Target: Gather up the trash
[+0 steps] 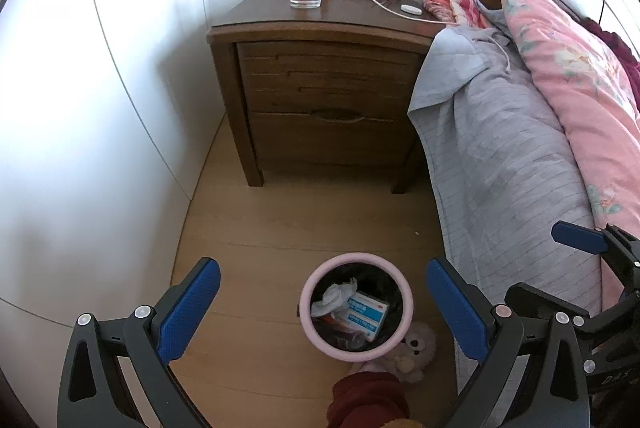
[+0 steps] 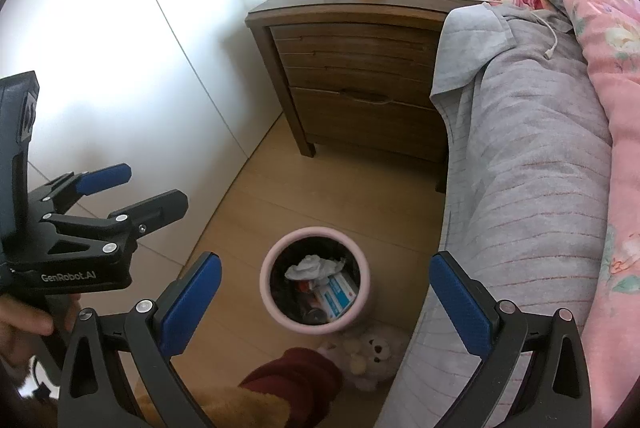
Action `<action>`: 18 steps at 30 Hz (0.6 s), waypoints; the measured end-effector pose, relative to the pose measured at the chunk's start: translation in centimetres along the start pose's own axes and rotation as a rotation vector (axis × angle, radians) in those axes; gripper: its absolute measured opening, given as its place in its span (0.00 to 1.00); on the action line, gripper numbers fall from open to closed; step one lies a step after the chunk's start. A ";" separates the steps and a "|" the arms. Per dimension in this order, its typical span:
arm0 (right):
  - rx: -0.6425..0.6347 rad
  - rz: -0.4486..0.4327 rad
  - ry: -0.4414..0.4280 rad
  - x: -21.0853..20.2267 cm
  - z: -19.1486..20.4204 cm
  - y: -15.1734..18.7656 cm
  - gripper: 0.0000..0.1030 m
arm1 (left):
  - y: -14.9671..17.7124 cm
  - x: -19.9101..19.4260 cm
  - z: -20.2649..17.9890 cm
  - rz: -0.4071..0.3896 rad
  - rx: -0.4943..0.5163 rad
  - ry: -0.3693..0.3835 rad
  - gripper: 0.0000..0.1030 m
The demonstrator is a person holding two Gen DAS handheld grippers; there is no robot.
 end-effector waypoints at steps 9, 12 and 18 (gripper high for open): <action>-0.007 0.009 -0.004 0.1 0.3 0.0 1.00 | -0.1 0.0 0.2 0.010 -0.008 0.000 1.00; -0.012 0.014 -0.004 0.3 0.4 0.0 1.00 | -0.1 0.2 0.2 0.015 -0.017 0.005 1.00; -0.014 0.018 -0.007 0.3 0.4 -0.1 1.00 | -0.2 0.4 0.2 0.020 -0.011 0.010 1.00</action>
Point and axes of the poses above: each gripper's, at about its wrist camera, not at the fingertips, and x roughly the way its jaws point, z to its left, y to its underside, the point moved 3 cm from there along x, roughly the way its jaws point, and after that the axes turned 1 degree about -x, right-handed, at the moved point
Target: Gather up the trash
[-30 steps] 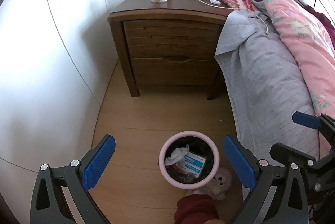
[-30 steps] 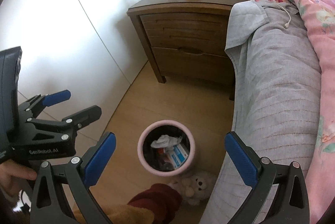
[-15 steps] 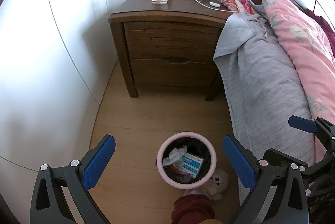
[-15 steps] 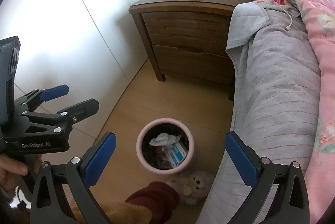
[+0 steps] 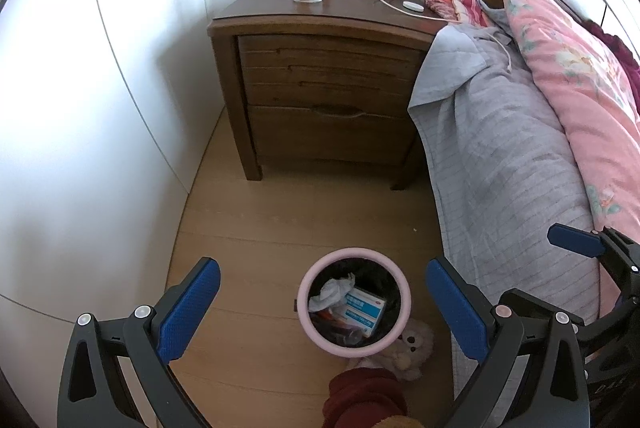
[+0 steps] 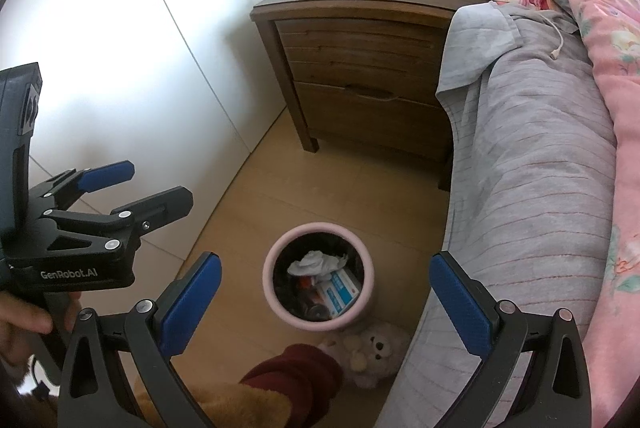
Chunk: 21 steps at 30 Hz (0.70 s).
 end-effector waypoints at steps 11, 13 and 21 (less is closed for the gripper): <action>-0.002 0.002 0.001 0.0 0.0 0.0 1.00 | 0.0 0.1 -0.1 -0.001 -0.001 -0.009 1.00; -0.005 0.003 0.007 0.0 0.0 0.0 1.00 | 0.0 0.1 -0.1 -0.002 -0.002 -0.014 1.00; -0.008 0.006 0.009 0.0 0.1 0.1 1.00 | 0.0 0.1 0.1 0.001 -0.003 -0.018 1.00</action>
Point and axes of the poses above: each gripper's, at about its wrist camera, not at the fingertips, and x roughly the way its jaws point, z to its left, y to its underside, the point moved 3 cm from there along x, roughly the way its jaws point, and after that the axes turned 1 degree about -x, right-handed, at the moved point
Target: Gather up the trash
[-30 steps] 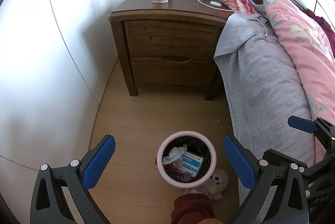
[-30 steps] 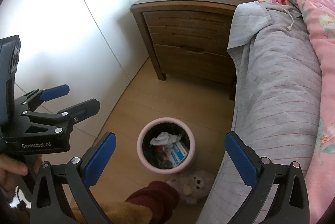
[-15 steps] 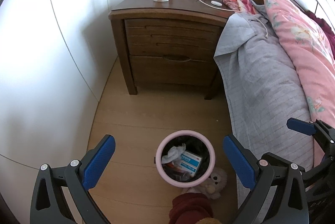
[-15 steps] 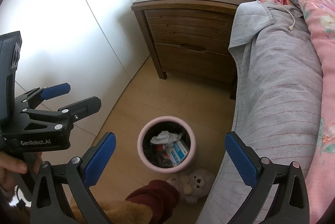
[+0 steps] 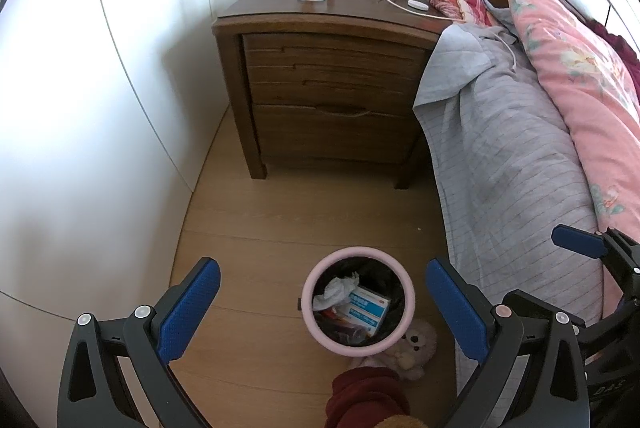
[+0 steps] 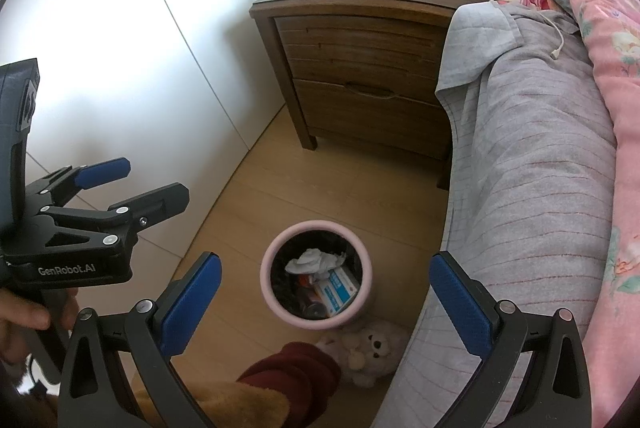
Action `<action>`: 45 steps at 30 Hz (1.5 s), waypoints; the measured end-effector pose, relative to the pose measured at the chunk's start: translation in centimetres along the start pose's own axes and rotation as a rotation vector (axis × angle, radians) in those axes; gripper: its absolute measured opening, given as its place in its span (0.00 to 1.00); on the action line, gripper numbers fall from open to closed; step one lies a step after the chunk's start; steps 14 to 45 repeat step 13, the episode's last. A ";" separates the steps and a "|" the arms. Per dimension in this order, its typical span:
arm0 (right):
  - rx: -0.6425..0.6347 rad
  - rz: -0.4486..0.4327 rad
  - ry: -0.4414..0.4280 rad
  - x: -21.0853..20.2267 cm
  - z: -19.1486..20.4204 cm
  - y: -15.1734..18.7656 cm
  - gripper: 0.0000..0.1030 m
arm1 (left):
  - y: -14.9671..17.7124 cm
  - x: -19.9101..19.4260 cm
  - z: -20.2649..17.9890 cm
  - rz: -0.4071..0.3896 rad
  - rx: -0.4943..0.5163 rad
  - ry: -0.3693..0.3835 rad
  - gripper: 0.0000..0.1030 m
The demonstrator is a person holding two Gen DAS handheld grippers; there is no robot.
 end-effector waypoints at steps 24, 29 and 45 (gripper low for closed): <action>0.000 0.008 -0.005 0.3 0.0 -0.1 1.00 | 0.3 -0.4 -0.3 -0.021 0.008 0.012 1.00; 0.000 0.008 -0.005 0.3 0.0 -0.1 1.00 | 0.3 -0.4 -0.3 -0.021 0.008 0.012 1.00; 0.000 0.008 -0.005 0.3 0.0 -0.1 1.00 | 0.3 -0.4 -0.3 -0.021 0.008 0.012 1.00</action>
Point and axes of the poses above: each gripper's, at about its wrist camera, not at the fingertips, and x roughly the way its jaws point, z to its left, y to its underside, the point moved 3 cm from there along x, roughly the way its jaws point, and after that the axes turned 1 degree about -x, right-handed, at the moved point
